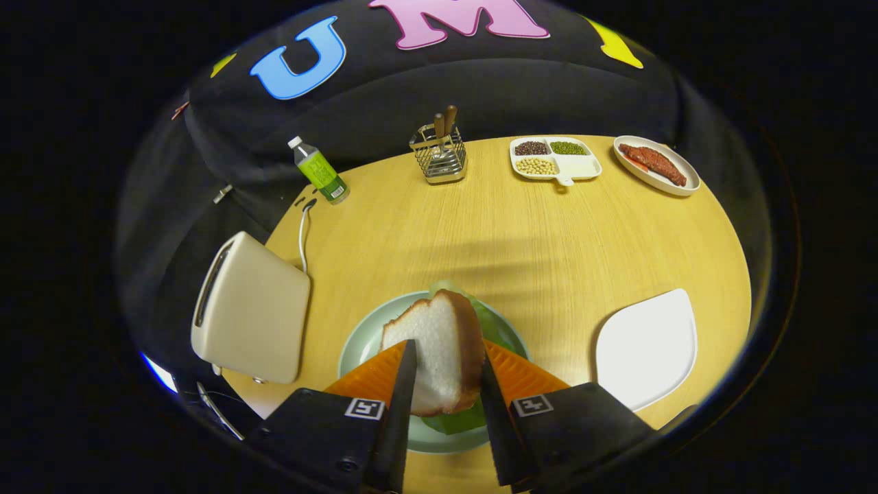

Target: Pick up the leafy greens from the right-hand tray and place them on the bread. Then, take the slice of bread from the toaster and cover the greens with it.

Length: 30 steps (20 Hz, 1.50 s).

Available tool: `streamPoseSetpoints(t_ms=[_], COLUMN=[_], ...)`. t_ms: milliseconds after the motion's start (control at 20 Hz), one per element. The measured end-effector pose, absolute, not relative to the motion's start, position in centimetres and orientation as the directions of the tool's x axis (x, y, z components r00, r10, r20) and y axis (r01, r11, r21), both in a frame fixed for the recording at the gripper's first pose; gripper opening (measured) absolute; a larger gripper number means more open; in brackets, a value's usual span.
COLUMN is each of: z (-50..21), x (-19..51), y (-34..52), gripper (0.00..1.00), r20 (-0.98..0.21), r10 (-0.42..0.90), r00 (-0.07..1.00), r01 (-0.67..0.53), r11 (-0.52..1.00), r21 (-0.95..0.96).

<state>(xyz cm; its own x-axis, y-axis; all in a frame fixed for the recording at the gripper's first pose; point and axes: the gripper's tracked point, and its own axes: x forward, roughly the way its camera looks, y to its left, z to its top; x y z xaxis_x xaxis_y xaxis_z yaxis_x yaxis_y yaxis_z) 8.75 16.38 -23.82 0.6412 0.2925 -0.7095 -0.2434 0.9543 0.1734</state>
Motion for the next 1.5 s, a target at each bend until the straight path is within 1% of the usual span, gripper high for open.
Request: streamPoseSetpoints(t_ms=[100, 150, 200, 250, 400, 650, 800, 950, 1050, 1200, 1500], z=[-23.7, -23.3, -22.4, -21.5, -16.8, -5.6, 0.7, 5.1, 7.0, 7.9, 7.2], x=[8.4, 8.4, 8.2, 8.3, 8.4, 7.9, 6.2, 3.6, 2.2, 0.2, -0.4], y=[15.9, 15.6, 15.6, 15.3, 14.2, 12.0, 10.8, 10.1, 9.7, 9.5, 7.5], gripper=[0.74, 0.8, 0.98, 1.0, 0.99, 0.99, 0.99, 0.99, 0.99, 0.99, 0.99], r20=[-0.703, -0.694, -0.677, -0.657, -0.562, -0.326, -0.178, -0.075, -0.026, -0.02, -0.004], r10=[0.28, 0.275, 0.276, 0.271, 0.252, 0.208, 0.168, 0.138, 0.129, 0.146, 0.17], r00=[0.653, 0.666, 0.683, 0.704, 0.788, 0.922, 0.97, 0.988, 0.991, 0.989, 0.985], r01=[-0.269, -0.273, -0.276, -0.273, -0.265, -0.226, -0.18, -0.141, -0.13, -0.146, -0.17], r11=[0.954, 0.955, 0.955, 0.956, 0.962, 0.974, 0.983, 0.989, 0.991, 0.989, 0.985], r21=[0.13, 0.117, 0.111, 0.102, 0.06, -0.016, -0.049, -0.048, -0.039, -0.022, -0.04])
